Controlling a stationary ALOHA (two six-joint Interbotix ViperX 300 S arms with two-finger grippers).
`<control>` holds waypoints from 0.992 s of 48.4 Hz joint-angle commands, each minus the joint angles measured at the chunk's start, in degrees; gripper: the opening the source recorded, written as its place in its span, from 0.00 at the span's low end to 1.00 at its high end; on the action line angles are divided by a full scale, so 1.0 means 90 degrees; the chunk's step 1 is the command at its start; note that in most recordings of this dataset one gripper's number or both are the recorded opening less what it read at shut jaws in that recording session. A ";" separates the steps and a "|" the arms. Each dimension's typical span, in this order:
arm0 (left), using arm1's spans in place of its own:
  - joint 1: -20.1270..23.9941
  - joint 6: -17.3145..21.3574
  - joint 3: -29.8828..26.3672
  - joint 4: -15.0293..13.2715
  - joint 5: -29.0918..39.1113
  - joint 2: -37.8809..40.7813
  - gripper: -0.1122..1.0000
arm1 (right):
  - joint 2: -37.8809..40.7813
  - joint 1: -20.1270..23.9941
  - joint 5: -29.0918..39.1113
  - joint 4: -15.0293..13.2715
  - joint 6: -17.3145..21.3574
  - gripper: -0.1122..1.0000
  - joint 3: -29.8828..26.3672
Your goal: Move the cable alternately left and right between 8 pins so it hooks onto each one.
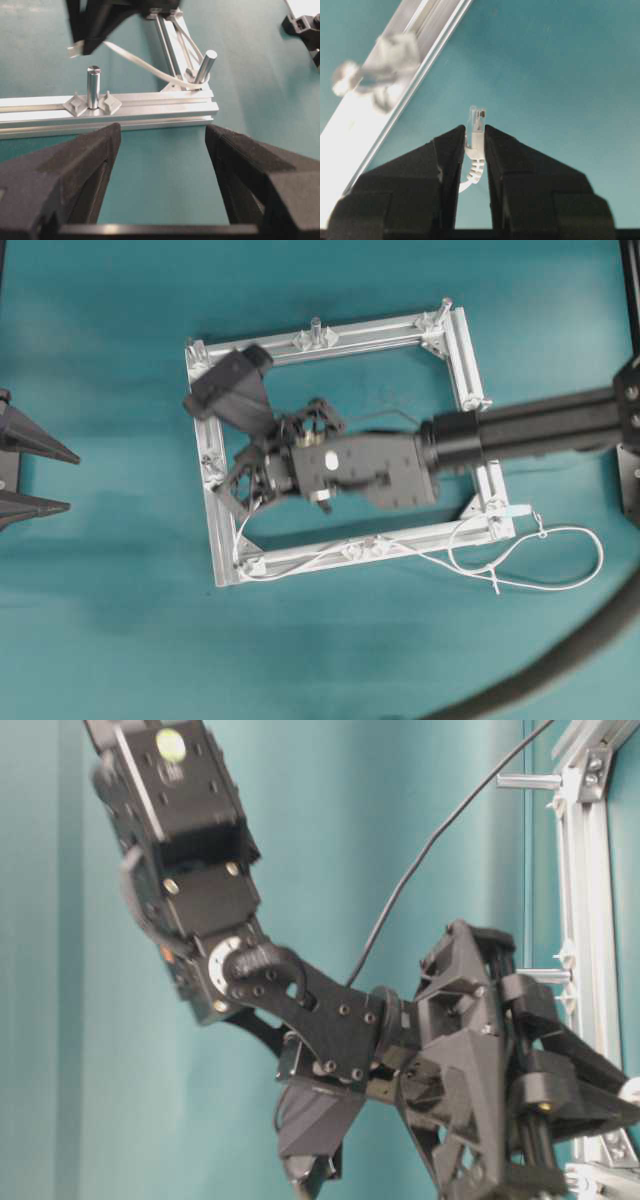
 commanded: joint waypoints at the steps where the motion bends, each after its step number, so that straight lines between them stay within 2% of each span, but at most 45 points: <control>1: 0.0020 -0.0049 -0.0078 0.0000 -0.0049 0.0039 0.75 | -0.0273 -0.0283 -0.0146 0.0215 -0.0293 0.23 -0.0078; 8: 0.0020 -0.0049 -0.0078 0.0000 -0.0059 0.0049 0.75 | -0.0205 -0.0566 -0.0176 0.0254 -0.0713 0.23 -0.0293; 14: 0.0020 -0.0049 -0.0078 0.0000 -0.0059 0.0039 0.75 | 0.0078 -0.0703 -0.0068 0.0342 -0.1250 0.23 -0.0791; 28: 0.0020 -0.0049 -0.0078 -0.0010 -0.0059 0.0039 0.75 | 0.1064 -0.0957 0.0479 0.0937 -0.2598 0.23 -0.2354; 38: 0.0029 -0.0049 -0.0078 0.0000 -0.0059 0.0039 0.75 | 0.1533 -0.1074 0.0781 0.1357 -0.3779 0.23 -0.3262; 43: 0.0020 -0.0049 -0.0078 0.0000 -0.0059 0.0049 0.75 | 0.1699 -0.1104 0.0859 0.1475 -0.4277 0.23 -0.3623; 48: 0.0020 -0.0049 -0.0078 0.0000 -0.0059 0.0049 0.75 | 0.1875 -0.1133 0.0879 0.1484 -0.4541 0.23 -0.3984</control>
